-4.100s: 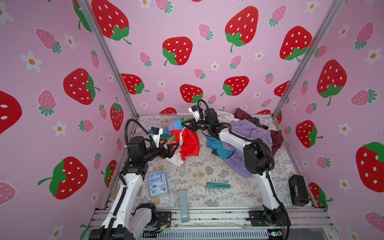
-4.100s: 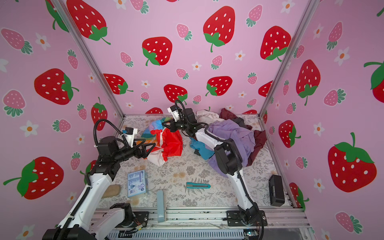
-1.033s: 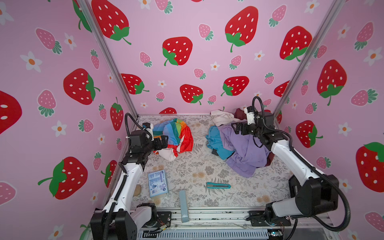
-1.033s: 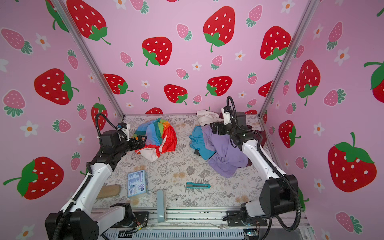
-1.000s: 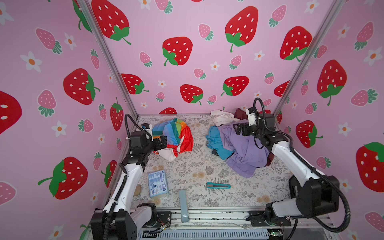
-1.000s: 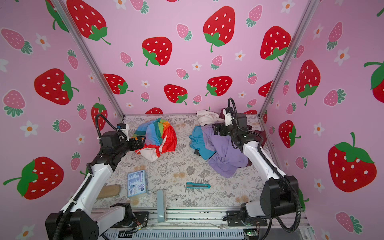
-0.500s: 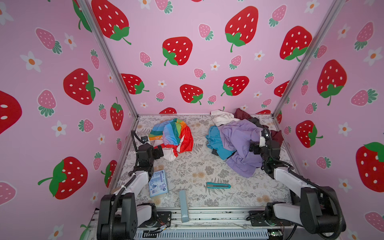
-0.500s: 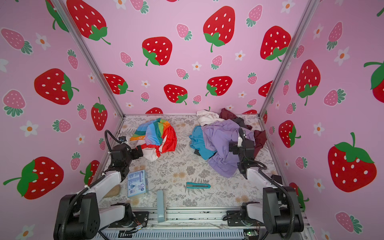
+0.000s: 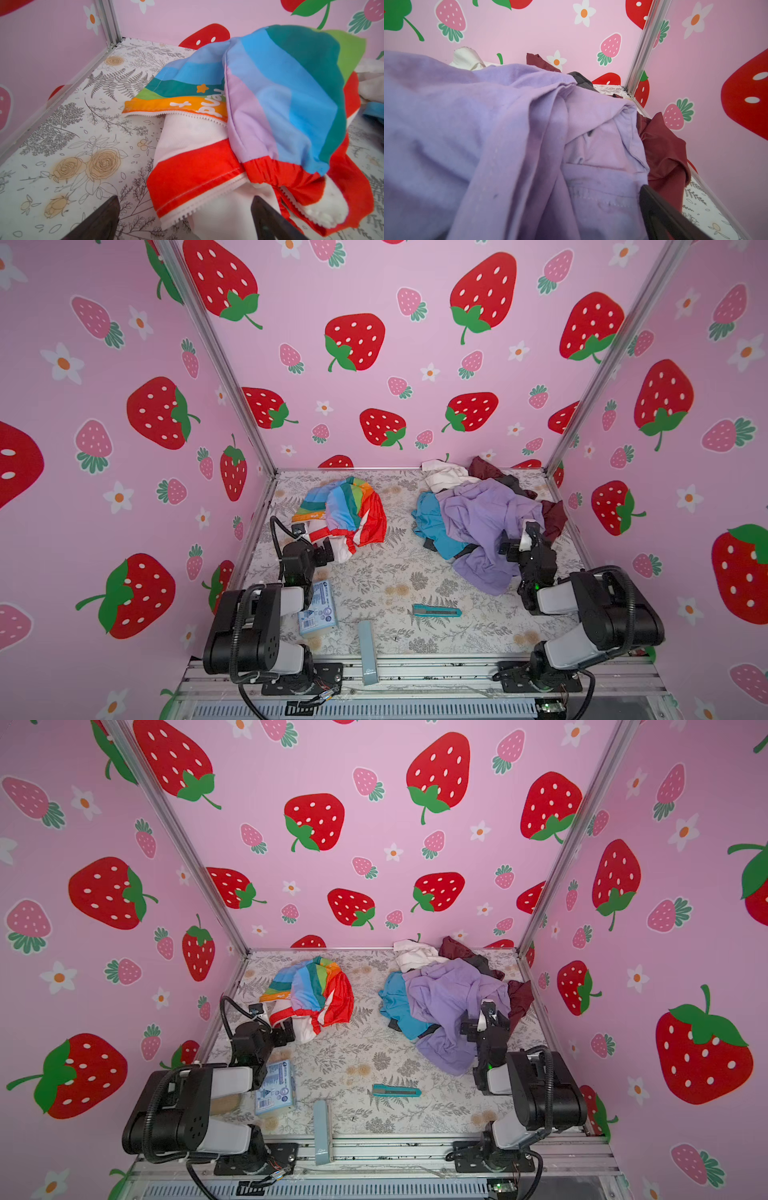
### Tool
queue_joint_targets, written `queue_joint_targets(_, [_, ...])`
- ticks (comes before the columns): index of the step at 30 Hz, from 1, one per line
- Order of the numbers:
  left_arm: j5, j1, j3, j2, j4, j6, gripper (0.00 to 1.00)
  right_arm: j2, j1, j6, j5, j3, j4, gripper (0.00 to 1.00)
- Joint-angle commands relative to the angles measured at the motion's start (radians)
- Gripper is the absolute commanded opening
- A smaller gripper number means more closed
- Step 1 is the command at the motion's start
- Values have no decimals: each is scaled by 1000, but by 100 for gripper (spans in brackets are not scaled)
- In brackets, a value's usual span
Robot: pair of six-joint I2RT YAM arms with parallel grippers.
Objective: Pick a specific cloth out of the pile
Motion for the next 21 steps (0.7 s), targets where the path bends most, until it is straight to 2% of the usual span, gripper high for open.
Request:
queue_joint_targets(1, [17,-10,-1,37,161,24,99,7,-9,-19,6,-31,99,100])
queue_joint_targets(3, [11,-15,0,75,202,24,99,7,-10,-26,-11,-36,107,100])
queue_joint_targets(7, [17,-16,38,70,116,30,99,11,-10,-55,-80,-9,62,100])
queue_joint_targets(12, [-7,-26,130,84,-44,30,99,19,-9,-47,-76,40,-24,100])
queue_joint_targets(14, [-45,-47,139,85,-60,42,99,20,-9,-47,-74,42,-27,100])
queue_joint_targets(21, [-69,-62,155,91,-81,54,99,22,-11,-41,-67,47,-33,100])
